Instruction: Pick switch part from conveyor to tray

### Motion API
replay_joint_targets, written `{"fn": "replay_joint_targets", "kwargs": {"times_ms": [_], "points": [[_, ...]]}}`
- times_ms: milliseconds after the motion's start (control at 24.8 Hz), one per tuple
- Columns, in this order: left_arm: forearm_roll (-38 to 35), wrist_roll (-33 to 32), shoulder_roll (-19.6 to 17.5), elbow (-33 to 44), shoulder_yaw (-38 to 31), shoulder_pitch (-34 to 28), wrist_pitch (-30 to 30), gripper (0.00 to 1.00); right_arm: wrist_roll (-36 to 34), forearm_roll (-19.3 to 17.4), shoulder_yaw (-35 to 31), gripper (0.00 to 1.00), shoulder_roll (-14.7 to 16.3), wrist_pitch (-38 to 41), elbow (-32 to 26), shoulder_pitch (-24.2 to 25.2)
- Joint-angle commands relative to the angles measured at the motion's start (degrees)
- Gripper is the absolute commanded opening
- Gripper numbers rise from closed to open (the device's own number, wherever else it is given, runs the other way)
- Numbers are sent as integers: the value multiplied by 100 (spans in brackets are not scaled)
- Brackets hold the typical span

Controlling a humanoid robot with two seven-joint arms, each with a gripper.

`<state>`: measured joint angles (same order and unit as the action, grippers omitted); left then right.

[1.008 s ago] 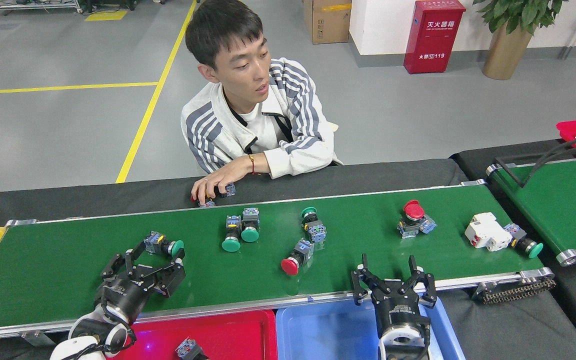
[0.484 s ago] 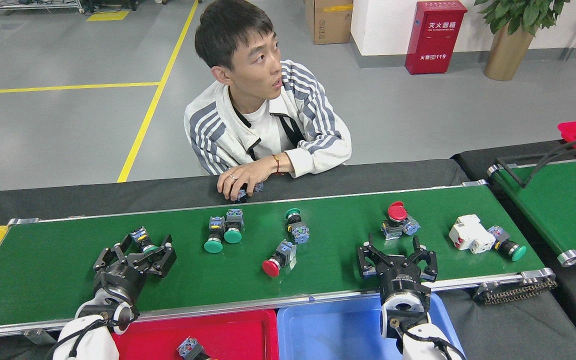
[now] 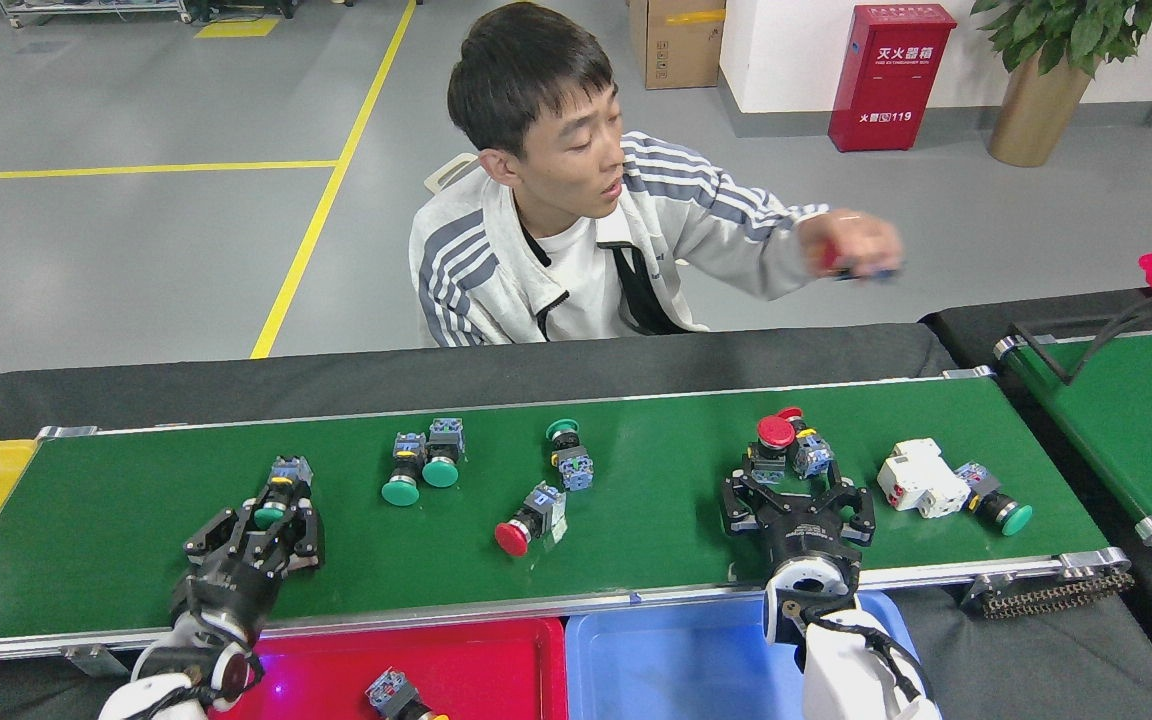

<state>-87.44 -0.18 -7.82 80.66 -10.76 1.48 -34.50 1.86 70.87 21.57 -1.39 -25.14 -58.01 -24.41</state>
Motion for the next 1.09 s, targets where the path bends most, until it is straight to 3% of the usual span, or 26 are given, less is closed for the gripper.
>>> {"fn": "replay_joint_targets", "kwargs": {"times_ms": [0, 81, 121, 202, 242, 403, 443, 564, 605, 645, 726, 847, 1048], "points": [[140, 9, -44, 775, -110, -491, -1050, 6, -36, -3, -4, 99, -28, 27, -43, -152], [342, 9, -35, 1478, -128, -1230, -1050, 10, -36, -3, 5, 99, -37, 27, -8, -178], [447, 0, -9, 1769, -128, -1599, -1050, 28, -36, -3, 13, 99, -45, 27, 45, -196], [474, -9, 62, 2006, -128, -2012, -1050, 85, -36, -3, 13, 99, -98, 53, 194, -301], [474, 0, 158, 2023, -137, -2073, -1050, 100, -36, -3, 13, 99, -124, 62, 300, -363], [535, 0, 352, 2006, -224, -2064, -1050, 100, -36, 23, 22, 96, -300, 71, 660, -582], [562, 0, 378, 2015, -356, -2073, -1050, 100, -27, 41, 49, 86, -327, 80, 713, -609], [544, 0, 817, 2015, -989, -2021, -1050, 100, -1, 32, 426, 26, -309, 124, 739, -635], [509, 0, 949, 1997, -1156, -1915, -507, 100, 8, 15, 479, 11, -309, 132, 730, -644], [509, 0, 932, 1962, -1218, -1836, 14, 100, -1, 15, 497, 6, -309, 159, 713, -644], [518, 9, 747, 1813, -1279, -1792, 699, 100, -1, 15, 497, 2, -309, 317, 616, -635], [526, 9, 527, 1733, -1446, -1783, 743, 100, -1, 15, 497, 1, -291, 493, 300, -582], [491, 0, 501, 1689, -1393, -1590, 761, 100, -36, 67, 1015, 1, -283, 1196, -1063, -143]]}}
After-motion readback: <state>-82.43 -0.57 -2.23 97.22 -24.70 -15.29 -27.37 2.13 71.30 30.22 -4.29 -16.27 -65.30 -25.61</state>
